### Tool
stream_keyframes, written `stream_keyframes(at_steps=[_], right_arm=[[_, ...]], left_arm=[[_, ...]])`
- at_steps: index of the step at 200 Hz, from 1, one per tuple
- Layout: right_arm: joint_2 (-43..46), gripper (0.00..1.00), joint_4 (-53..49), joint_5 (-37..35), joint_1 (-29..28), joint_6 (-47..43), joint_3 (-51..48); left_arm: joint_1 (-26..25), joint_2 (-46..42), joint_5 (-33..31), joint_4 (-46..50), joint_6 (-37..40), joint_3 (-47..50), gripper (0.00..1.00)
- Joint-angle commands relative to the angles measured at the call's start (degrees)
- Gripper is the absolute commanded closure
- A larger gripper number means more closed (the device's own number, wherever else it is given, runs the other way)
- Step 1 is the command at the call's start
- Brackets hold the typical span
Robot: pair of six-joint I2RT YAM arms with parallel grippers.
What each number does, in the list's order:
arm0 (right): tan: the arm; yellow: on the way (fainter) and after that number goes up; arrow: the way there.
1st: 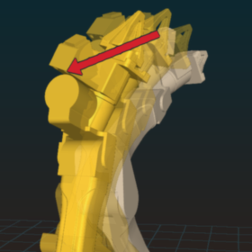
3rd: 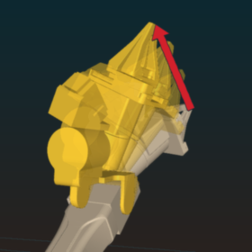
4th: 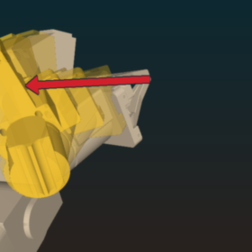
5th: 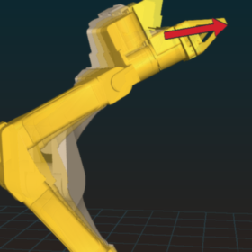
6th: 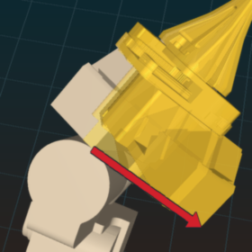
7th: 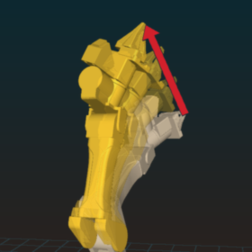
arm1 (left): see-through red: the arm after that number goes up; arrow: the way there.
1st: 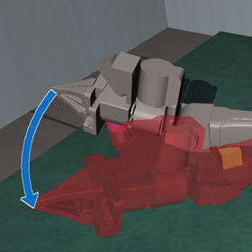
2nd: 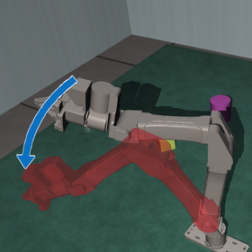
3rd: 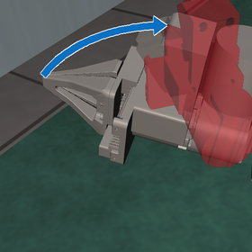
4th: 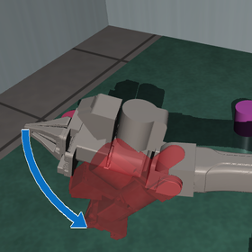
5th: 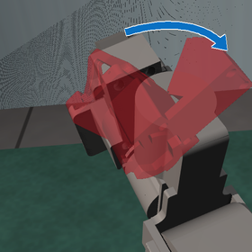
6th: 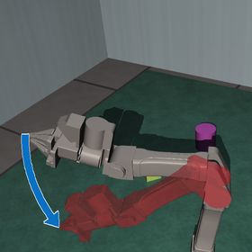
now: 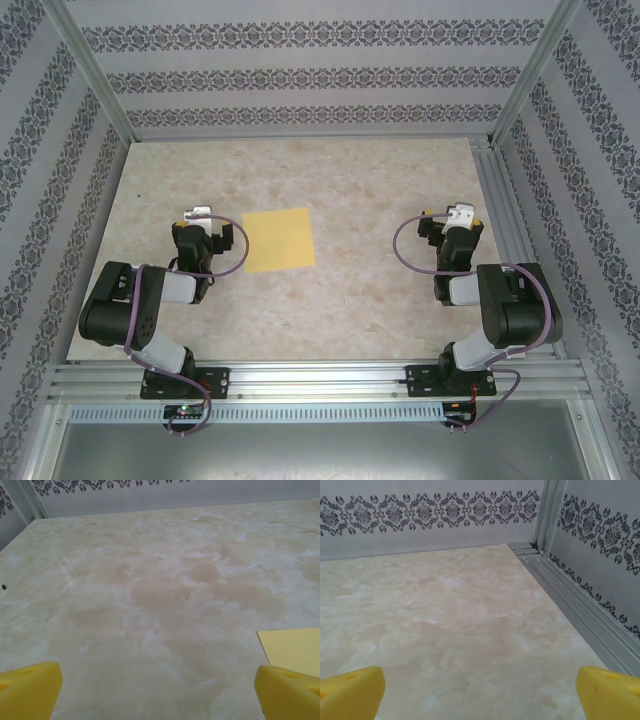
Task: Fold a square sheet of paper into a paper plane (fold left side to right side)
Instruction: Pick up the square sheet of paper from the center of the table.
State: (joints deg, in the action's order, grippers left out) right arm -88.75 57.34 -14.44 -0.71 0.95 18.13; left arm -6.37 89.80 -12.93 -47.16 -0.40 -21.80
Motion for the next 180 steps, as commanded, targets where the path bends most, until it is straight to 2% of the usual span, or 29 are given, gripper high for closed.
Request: stream_keyframes(at_steps=[1,13,22,42,57,81,108,139,180], right_arm=[[0.9,0.02,0.5,1.1,0.1,0.5,1.1],[1.7,0.02,-0.5,0.6,0.0,0.5,1.1],[4.2,0.02,-4.6,0.5,0.0,0.5,3.4],[11.3,0.02,-26.0,-0.1,-0.1,2.1,9.8],[13.6,0.02,-35.4,0.5,-0.8,4.1,14.1],[14.7,0.02,-45.9,1.1,-6.0,7.9,19.7],[10.3,0.02,-56.3,2.0,-15.0,11.1,29.5],[1.5,0.02,-64.6,1.8,-24.2,15.8,41.2],[-13.4,0.02,-69.1,4.4,-31.7,21.2,54.3]], left_arm=[[0.7,-0.5,0.6,-3.2,0.6,-0.6,0.0],[0.7,-2.6,0.2,0.9,0.5,-1.9,0.0],[0.7,-6.2,0.3,9.2,0.5,-4.2,0.0],[0.7,-14.0,4.7,26.4,-2.0,-10.3,0.0],[0.7,-17.6,8.5,35.4,-6.9,-13.8,0.0],[0.7,-18.3,11.0,50.8,-17.6,-20.7,0.0],[0.5,-16.1,19.4,62.7,-23.5,-25.7,0.0],[0.2,-14.1,31.6,67.0,-30.8,-24.8,0.0],[-2.0,-10.8,40.5,63.8,-35.7,-21.2,0.03]])
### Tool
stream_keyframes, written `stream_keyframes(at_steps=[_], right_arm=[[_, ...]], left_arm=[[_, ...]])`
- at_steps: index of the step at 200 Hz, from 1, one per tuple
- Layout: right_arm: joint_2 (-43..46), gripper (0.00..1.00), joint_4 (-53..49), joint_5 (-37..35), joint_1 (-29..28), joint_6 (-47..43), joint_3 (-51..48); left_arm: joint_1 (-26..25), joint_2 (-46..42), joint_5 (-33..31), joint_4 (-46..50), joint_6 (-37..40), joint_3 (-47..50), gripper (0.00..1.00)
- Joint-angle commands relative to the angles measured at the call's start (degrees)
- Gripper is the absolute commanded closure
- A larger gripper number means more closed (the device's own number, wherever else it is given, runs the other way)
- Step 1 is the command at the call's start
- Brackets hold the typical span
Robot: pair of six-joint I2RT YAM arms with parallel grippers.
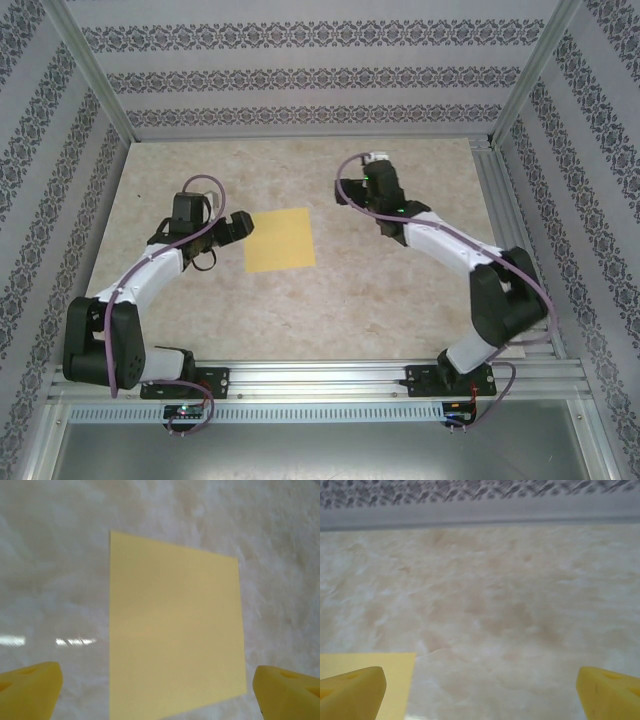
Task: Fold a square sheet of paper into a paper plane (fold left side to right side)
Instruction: Pick up the square sheet of paper from the center of the table.
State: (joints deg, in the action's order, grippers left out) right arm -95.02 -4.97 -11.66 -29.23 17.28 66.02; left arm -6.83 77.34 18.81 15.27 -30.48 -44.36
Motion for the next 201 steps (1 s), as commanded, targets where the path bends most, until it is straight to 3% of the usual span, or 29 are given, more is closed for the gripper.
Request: stream_keyframes(at_steps=[1,42,85,201], right_arm=[[-7.5,0.02,-6.8,1.7,-3.3,4.9,6.7],[-20.7,0.02,-10.5,1.9,-7.4,8.1,18.6],[-29.5,0.02,-14.5,1.8,-9.6,10.1,26.2],[-37.4,0.03,-19.7,4.0,-12.4,11.3,32.1]], left_arm=[[-1.6,1.8,9.0,1.3,-5.7,1.4,0.03],[-4.4,8.7,12.8,-3.9,-7.9,1.5,0.11],[-6.9,12.1,12.0,-6.2,-8.9,0.3,0.14],[-8.1,17.0,8.2,-4.1,-7.2,-1.3,0.16]])
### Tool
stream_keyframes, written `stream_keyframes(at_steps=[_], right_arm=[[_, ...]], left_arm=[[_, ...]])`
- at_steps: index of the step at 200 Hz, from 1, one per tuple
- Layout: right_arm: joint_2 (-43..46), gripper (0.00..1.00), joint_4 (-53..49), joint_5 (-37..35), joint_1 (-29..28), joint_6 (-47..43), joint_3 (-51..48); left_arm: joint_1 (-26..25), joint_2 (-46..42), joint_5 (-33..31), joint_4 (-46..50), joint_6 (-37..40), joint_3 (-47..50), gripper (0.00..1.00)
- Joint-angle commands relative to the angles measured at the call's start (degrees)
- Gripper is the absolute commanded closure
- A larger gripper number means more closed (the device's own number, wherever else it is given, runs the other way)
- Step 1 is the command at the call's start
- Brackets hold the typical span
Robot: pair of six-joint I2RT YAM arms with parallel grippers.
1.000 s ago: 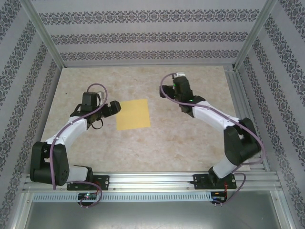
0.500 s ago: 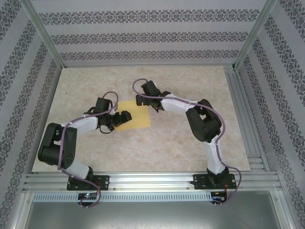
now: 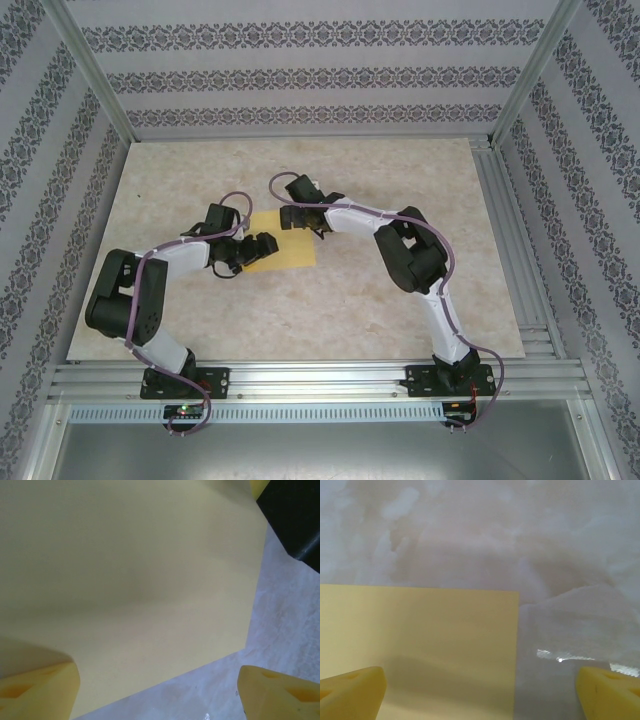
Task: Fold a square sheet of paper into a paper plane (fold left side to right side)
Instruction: Pick up the square sheet of paper from the center of the table.
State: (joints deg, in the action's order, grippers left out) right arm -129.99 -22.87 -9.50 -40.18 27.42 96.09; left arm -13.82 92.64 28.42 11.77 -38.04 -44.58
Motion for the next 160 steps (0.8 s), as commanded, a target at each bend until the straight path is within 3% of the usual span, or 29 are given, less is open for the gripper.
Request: stream_keyframes(at_steps=[1,160], right_arm=[[-2.4,0.03,-1.8,1.9,-1.4,1.2,2.0],[1.1,0.25,2.7,13.5,-3.0,3.0,-2.8]], left_arm=[[-1.1,1.8,-1.5,-0.6,0.4,-1.1,0.16],[-3.6,5.6,-3.0,-0.3,0.7,-3.4,0.16]])
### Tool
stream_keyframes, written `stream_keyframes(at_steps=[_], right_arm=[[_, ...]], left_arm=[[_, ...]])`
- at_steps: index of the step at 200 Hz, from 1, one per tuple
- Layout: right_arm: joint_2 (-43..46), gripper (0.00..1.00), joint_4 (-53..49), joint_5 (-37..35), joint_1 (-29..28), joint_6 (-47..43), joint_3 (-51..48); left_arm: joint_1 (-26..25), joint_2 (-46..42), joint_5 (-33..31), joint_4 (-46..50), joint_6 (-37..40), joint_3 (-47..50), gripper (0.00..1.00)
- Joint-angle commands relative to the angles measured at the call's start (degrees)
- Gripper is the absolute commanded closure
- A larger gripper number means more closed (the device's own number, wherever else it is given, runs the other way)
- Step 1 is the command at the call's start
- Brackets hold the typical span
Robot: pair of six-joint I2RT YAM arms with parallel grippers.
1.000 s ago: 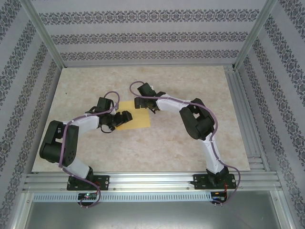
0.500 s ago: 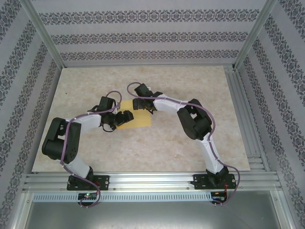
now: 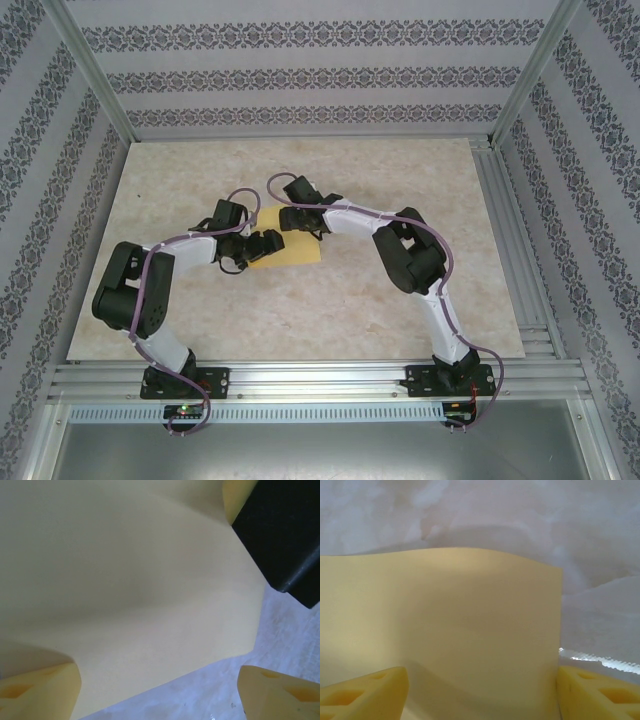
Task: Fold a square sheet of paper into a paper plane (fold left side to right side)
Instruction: Pick up the square sheet of paper from the center of the table.
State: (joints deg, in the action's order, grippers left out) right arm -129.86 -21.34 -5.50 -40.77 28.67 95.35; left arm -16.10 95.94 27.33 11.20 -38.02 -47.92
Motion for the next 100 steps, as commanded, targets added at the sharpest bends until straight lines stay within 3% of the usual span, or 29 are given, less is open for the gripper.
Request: stream_keyframes(at_steps=[1,23,57,100], right_arm=[[0.9,0.25,1.2,9.6,-2.4,1.8,-2.1],[1.6,0.29,1.7,9.5,-2.4,1.8,-2.6],[2.1,0.5,1.8,9.0,-1.8,1.6,-2.8],[5.5,0.69,3.0,9.1,-0.6,1.8,-5.5]], left_arm=[[-1.3,2.3,-1.9,0.3,0.7,0.0,0.16],[-1.5,2.3,-2.1,0.5,0.7,-0.2,0.16],[-1.6,2.1,-2.2,0.8,1.0,-0.3,0.15],[-1.7,-1.6,-2.6,2.5,1.9,-1.2,0.14]])
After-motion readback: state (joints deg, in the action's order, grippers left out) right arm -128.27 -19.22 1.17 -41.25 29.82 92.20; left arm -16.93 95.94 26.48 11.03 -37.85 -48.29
